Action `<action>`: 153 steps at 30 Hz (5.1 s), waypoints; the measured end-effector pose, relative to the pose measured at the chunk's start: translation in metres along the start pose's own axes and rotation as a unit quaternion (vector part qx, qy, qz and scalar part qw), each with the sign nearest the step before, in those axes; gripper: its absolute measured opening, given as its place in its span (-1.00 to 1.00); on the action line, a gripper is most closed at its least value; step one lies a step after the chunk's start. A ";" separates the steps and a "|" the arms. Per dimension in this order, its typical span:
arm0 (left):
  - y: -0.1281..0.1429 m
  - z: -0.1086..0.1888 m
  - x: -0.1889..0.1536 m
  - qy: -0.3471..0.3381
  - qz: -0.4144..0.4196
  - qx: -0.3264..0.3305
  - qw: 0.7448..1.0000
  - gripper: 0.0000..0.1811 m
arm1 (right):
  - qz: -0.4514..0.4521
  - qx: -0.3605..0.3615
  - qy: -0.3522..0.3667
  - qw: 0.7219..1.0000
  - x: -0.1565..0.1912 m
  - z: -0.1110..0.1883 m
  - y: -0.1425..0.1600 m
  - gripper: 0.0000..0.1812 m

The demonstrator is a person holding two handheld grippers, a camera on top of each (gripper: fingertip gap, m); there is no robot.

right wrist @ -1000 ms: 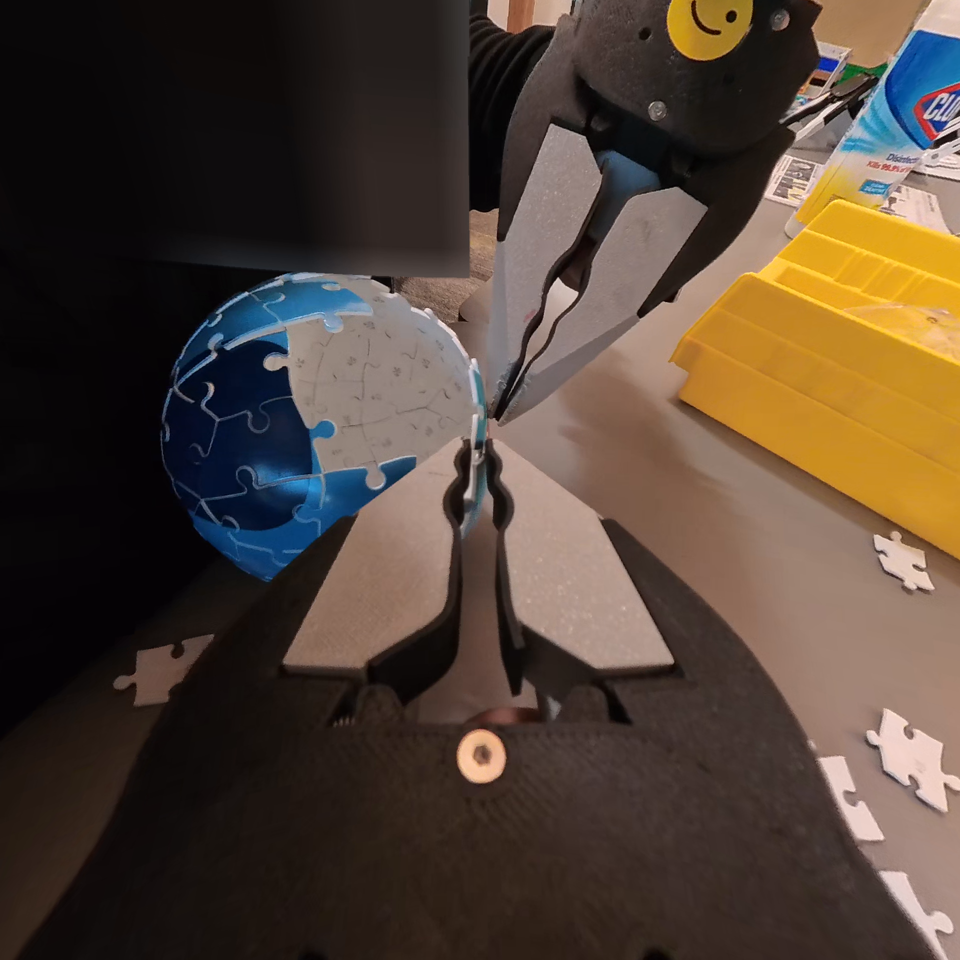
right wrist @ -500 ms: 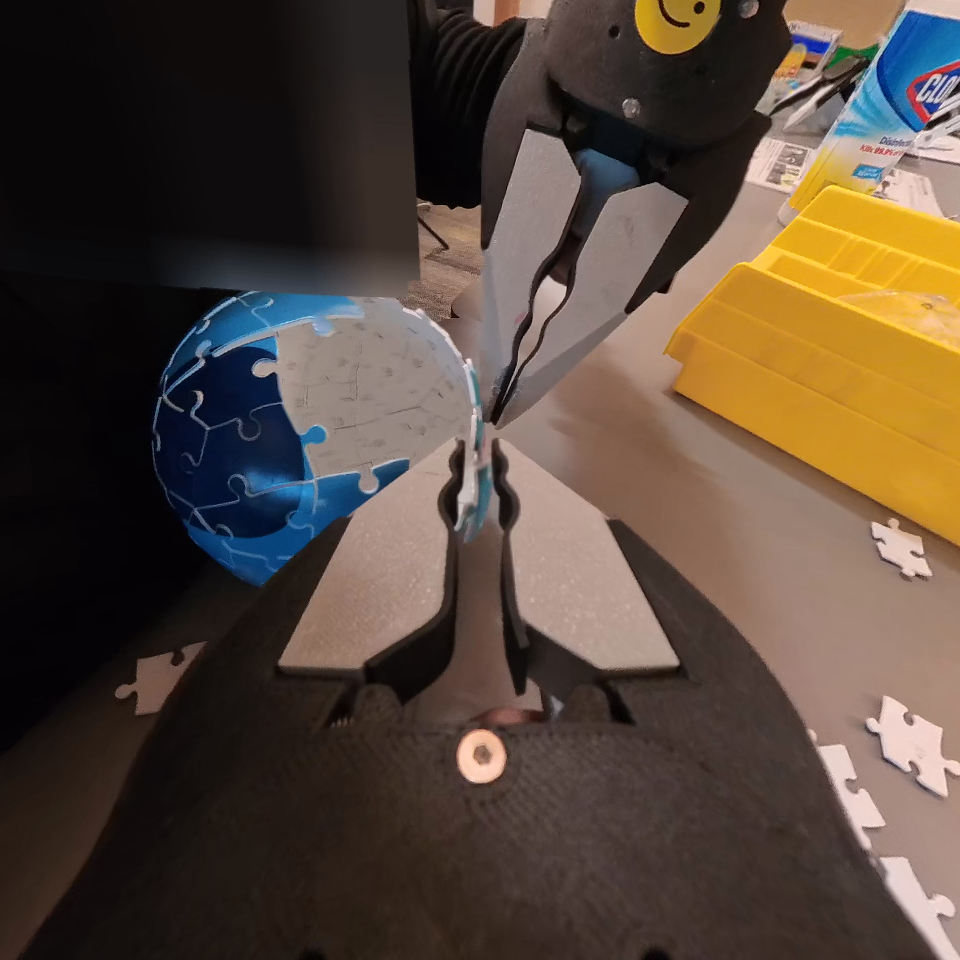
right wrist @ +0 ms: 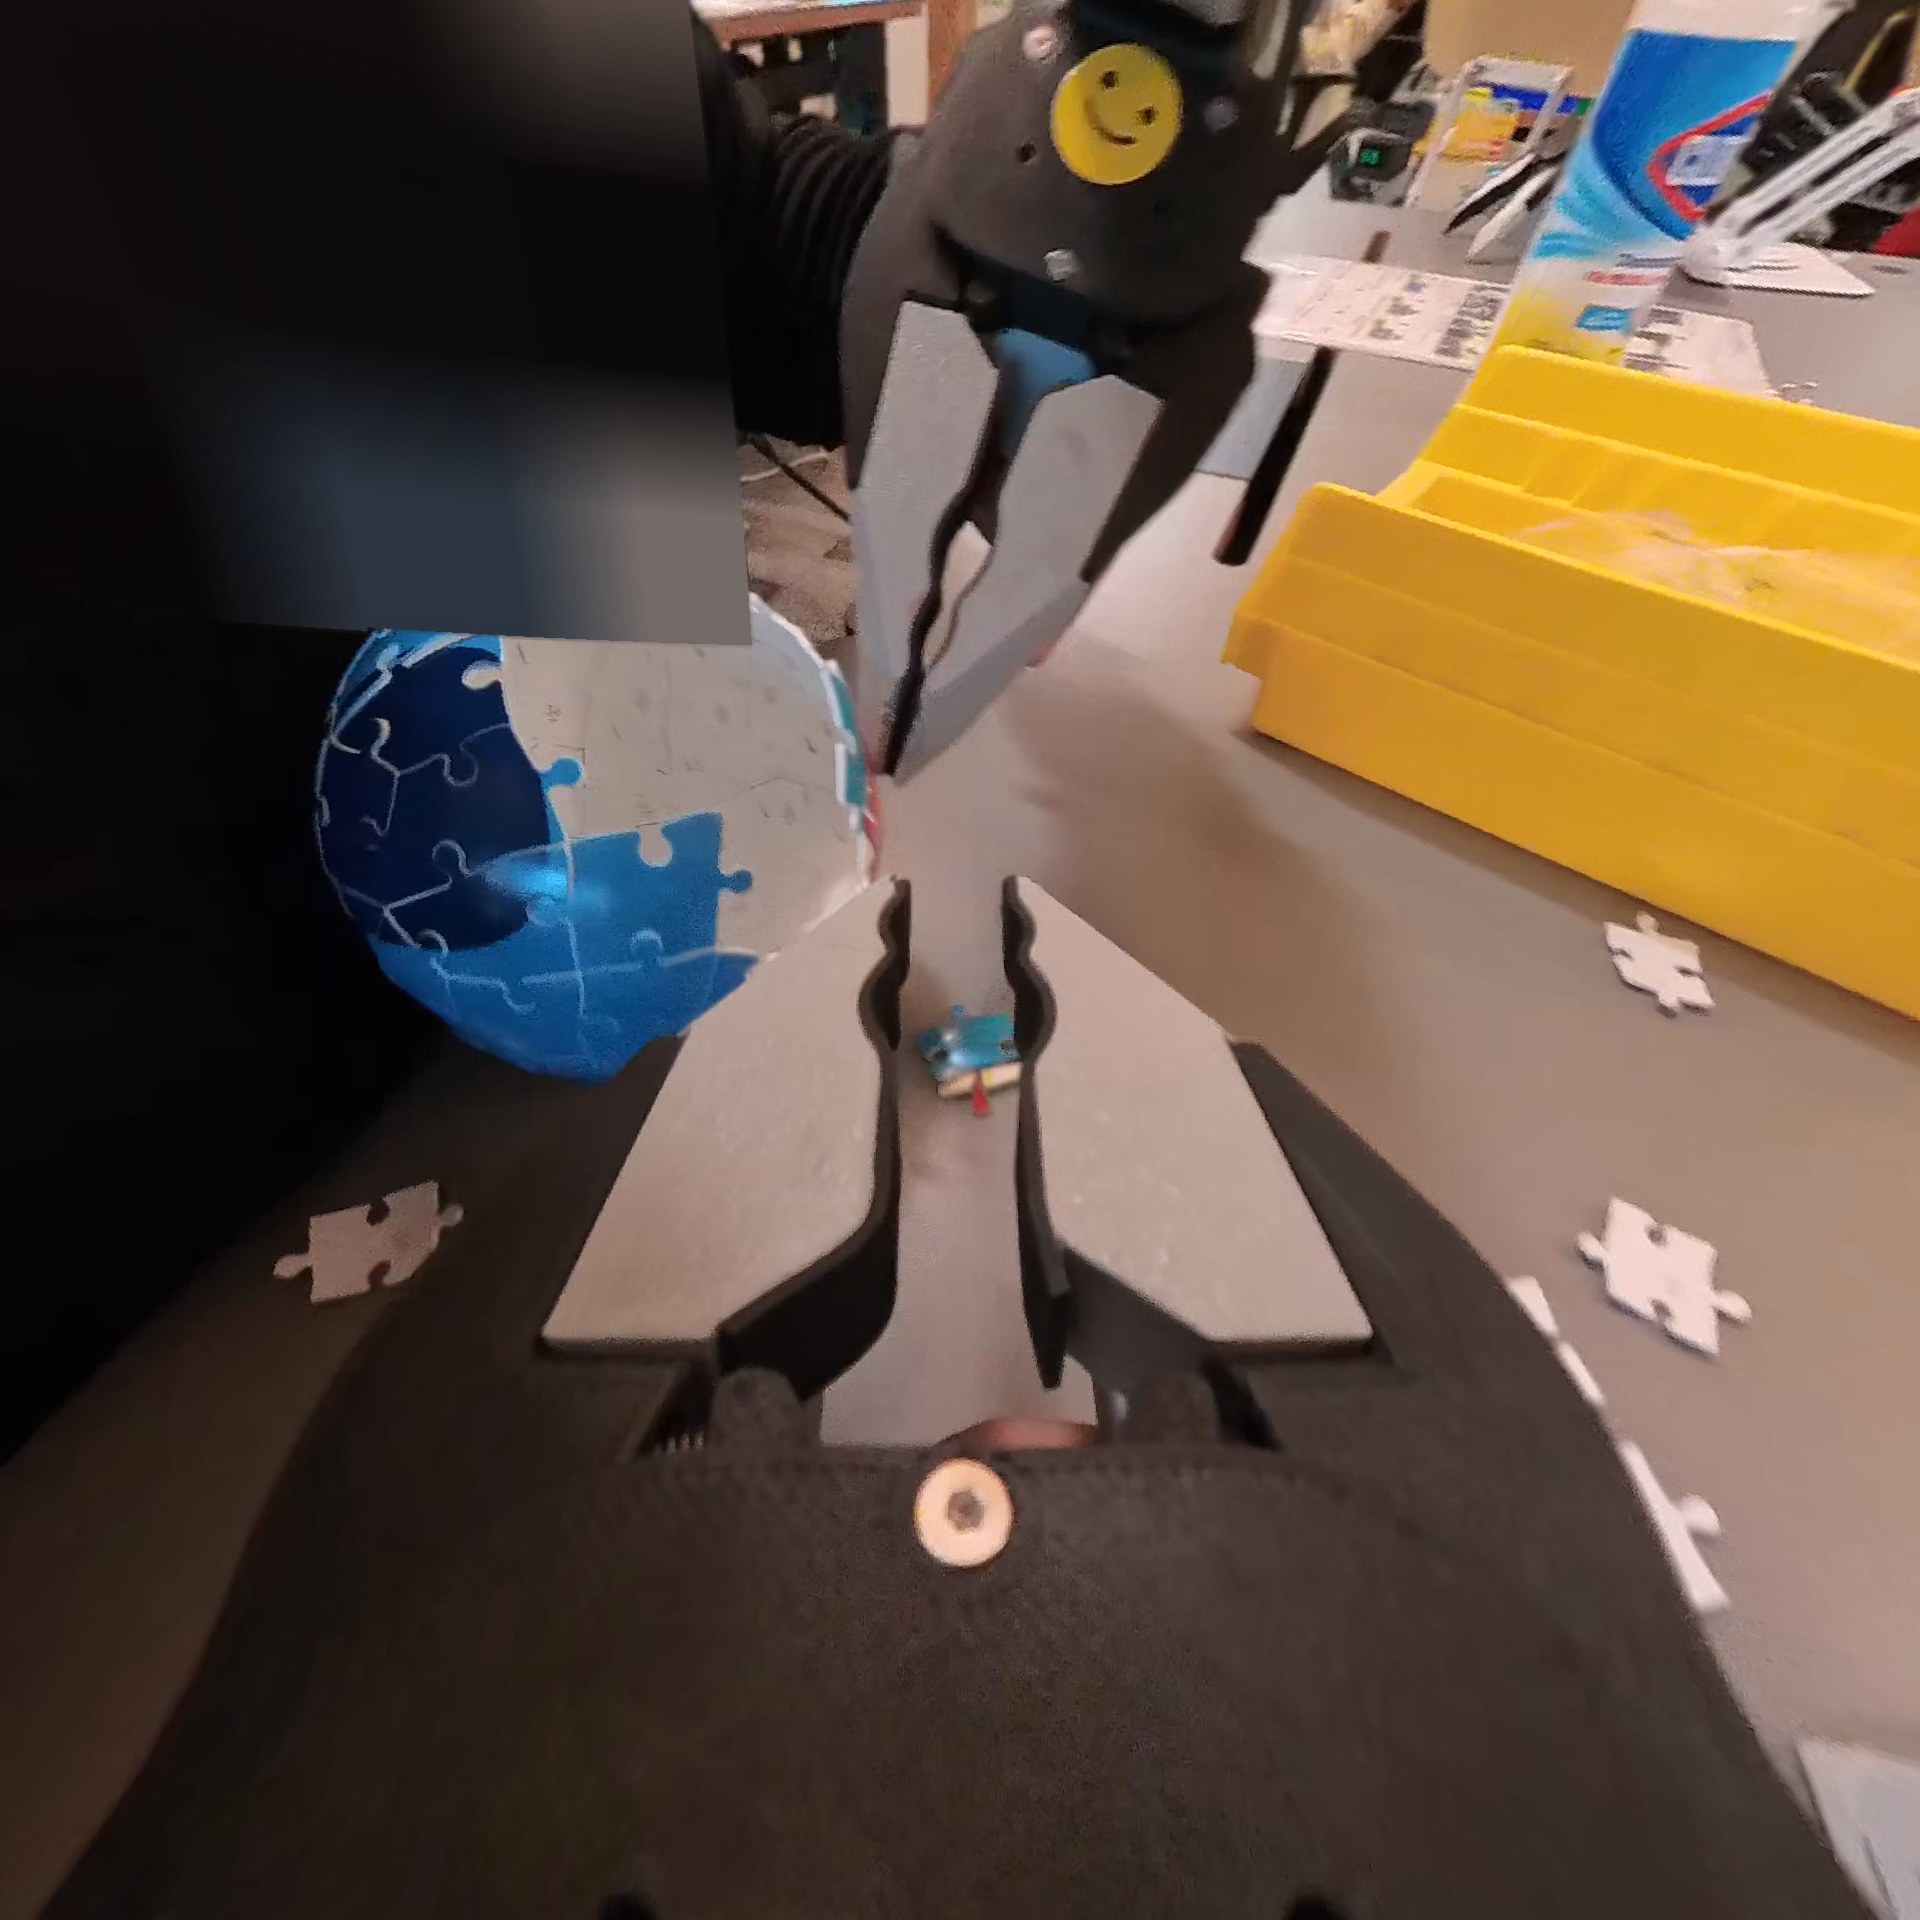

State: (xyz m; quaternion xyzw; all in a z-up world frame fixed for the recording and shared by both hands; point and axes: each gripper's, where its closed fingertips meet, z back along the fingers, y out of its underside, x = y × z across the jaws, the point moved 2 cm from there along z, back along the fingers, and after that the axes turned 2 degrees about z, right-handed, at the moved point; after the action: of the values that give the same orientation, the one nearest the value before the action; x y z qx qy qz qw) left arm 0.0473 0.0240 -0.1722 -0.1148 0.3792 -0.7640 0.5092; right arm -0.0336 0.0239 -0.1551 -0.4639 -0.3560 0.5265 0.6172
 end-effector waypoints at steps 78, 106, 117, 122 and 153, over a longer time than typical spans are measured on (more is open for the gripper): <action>-0.059 0.021 0.062 -0.101 0.073 -0.146 0.981 -1.00 | -0.208 0.001 0.034 0.978 -0.035 -0.014 -0.004 -1.00; -0.032 -0.008 0.049 -0.066 0.063 -0.013 0.996 -1.00 | -0.150 0.076 0.070 0.983 -0.027 -0.015 0.010 -1.00; -0.028 -0.013 0.051 -0.066 0.065 0.003 0.996 -1.00 | -0.158 0.060 0.070 0.983 -0.027 -0.011 0.006 -1.00; -0.028 -0.013 0.052 -0.066 0.065 0.005 0.996 -1.00 | -0.154 0.071 0.073 0.983 -0.027 -0.014 0.008 -0.90; -0.009 0.008 0.045 -0.060 0.085 0.005 0.995 -0.89 | -0.146 0.065 0.021 0.987 0.003 -0.022 0.014 -1.00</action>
State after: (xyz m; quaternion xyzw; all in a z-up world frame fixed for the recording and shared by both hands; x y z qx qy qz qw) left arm 0.0249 -0.0167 -0.1698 -0.1250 0.3527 -0.7117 0.5945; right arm -0.0170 0.0227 -0.1750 -0.3766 -0.3718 0.4432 0.7235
